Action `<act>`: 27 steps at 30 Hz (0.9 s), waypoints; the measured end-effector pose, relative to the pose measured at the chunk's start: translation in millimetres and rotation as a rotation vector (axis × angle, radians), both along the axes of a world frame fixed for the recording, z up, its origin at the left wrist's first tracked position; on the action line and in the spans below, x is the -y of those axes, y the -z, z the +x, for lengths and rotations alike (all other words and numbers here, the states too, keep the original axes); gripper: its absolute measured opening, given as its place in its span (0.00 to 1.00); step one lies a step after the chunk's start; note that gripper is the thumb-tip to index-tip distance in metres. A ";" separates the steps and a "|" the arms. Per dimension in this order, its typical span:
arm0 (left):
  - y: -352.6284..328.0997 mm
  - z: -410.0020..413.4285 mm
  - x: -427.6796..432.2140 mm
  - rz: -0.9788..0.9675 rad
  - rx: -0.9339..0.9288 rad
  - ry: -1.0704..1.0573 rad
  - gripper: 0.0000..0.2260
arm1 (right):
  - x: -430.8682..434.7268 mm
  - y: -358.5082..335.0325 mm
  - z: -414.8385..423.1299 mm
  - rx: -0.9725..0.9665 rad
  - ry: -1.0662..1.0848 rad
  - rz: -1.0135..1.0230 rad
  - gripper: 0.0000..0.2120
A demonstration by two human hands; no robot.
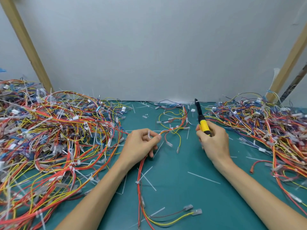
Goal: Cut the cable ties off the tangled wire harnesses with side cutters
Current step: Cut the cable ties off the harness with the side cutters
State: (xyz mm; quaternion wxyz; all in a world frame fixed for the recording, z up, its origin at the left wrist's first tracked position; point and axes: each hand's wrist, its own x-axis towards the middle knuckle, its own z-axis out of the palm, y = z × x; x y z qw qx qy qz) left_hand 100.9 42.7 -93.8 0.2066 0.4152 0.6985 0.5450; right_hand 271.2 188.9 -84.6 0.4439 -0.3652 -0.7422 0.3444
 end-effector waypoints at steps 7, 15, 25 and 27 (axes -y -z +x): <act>-0.4 0.8 0.7 -0.004 -0.005 0.026 0.07 | -0.3 1.0 0.6 -0.042 -0.098 -0.089 0.07; -8.1 7.3 3.9 0.000 -0.016 0.148 0.12 | -5.6 3.0 0.1 -0.048 -0.178 -0.208 0.04; -12.6 48.1 5.6 -0.149 -0.708 0.339 0.13 | -7.9 2.4 0.0 -0.194 -0.079 -0.269 0.05; -20.6 56.3 3.8 -0.203 -0.706 0.409 0.14 | -8.8 3.6 -0.4 -0.202 -0.082 -0.264 0.04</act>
